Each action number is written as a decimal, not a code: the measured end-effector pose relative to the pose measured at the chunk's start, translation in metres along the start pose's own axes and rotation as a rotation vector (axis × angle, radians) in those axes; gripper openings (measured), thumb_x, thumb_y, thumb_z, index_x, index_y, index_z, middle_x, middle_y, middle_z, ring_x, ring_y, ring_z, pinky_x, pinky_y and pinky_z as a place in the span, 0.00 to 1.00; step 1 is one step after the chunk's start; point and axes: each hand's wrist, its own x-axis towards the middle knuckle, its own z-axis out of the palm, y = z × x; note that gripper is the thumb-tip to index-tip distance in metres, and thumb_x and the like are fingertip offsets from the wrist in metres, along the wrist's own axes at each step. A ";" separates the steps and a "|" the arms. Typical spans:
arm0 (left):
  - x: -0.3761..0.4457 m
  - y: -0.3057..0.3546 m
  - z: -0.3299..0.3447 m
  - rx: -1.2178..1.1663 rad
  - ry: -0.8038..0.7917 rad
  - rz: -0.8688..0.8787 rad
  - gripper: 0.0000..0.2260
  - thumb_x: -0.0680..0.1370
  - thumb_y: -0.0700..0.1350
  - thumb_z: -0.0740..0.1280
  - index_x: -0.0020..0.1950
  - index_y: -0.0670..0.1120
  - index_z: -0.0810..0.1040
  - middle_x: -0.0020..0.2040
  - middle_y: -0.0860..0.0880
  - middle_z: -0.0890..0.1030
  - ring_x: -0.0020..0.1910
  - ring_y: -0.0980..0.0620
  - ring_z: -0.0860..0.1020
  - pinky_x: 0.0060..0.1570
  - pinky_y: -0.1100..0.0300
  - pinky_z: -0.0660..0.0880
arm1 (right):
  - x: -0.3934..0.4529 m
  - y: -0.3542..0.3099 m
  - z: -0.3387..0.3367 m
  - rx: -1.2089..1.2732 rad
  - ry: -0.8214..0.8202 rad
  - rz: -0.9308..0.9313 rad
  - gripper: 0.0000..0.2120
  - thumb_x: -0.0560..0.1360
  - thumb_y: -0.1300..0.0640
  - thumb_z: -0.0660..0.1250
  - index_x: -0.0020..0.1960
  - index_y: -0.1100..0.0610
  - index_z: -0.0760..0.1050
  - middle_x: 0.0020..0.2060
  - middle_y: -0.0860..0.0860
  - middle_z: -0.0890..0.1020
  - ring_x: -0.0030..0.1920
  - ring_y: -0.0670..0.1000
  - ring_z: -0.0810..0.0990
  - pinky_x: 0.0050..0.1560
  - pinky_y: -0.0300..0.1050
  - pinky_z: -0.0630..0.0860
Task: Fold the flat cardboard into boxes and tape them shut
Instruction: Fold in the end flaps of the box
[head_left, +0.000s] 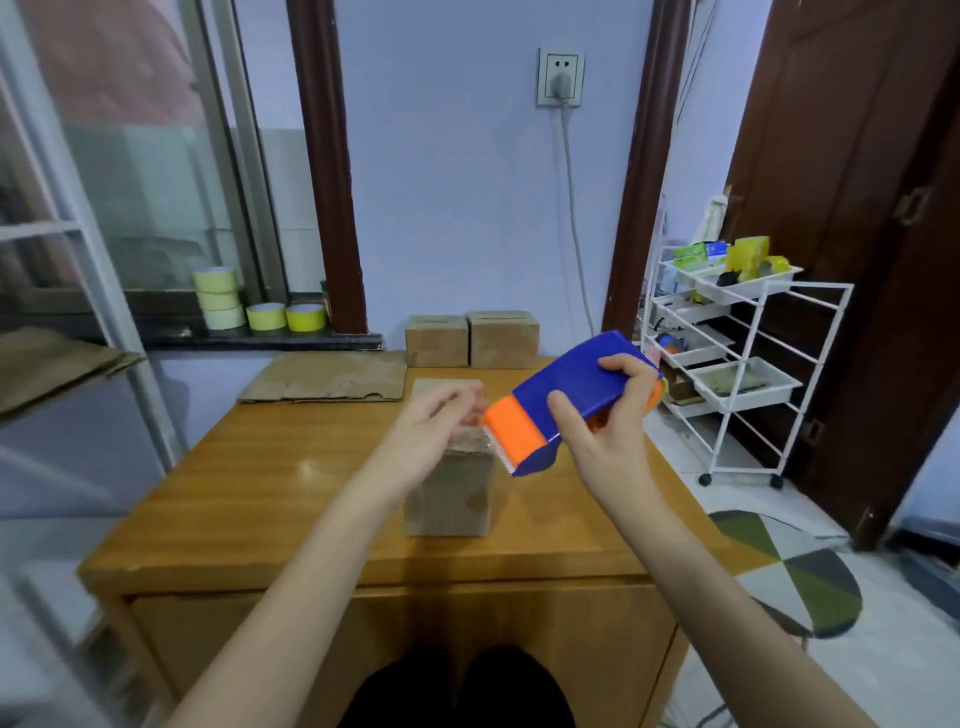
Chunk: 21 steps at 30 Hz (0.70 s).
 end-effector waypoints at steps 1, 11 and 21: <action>-0.003 -0.006 -0.002 -0.019 0.007 -0.034 0.11 0.82 0.47 0.57 0.61 0.49 0.75 0.56 0.51 0.81 0.52 0.58 0.78 0.47 0.68 0.74 | 0.003 -0.001 0.002 0.019 0.033 -0.004 0.19 0.71 0.59 0.68 0.55 0.50 0.60 0.51 0.43 0.66 0.44 0.32 0.74 0.42 0.30 0.73; 0.000 -0.013 0.022 -0.693 0.067 -0.375 0.13 0.81 0.52 0.59 0.56 0.44 0.76 0.43 0.44 0.83 0.36 0.49 0.82 0.33 0.60 0.76 | 0.007 0.001 0.032 0.072 0.190 -0.048 0.21 0.70 0.60 0.66 0.57 0.52 0.58 0.53 0.43 0.64 0.46 0.30 0.72 0.42 0.27 0.72; -0.004 -0.017 0.026 -0.741 0.238 -0.347 0.06 0.80 0.49 0.62 0.50 0.48 0.76 0.43 0.46 0.83 0.40 0.51 0.80 0.38 0.61 0.75 | -0.003 0.002 0.052 0.127 0.249 -0.016 0.23 0.70 0.62 0.66 0.59 0.59 0.57 0.51 0.44 0.64 0.44 0.29 0.73 0.40 0.27 0.71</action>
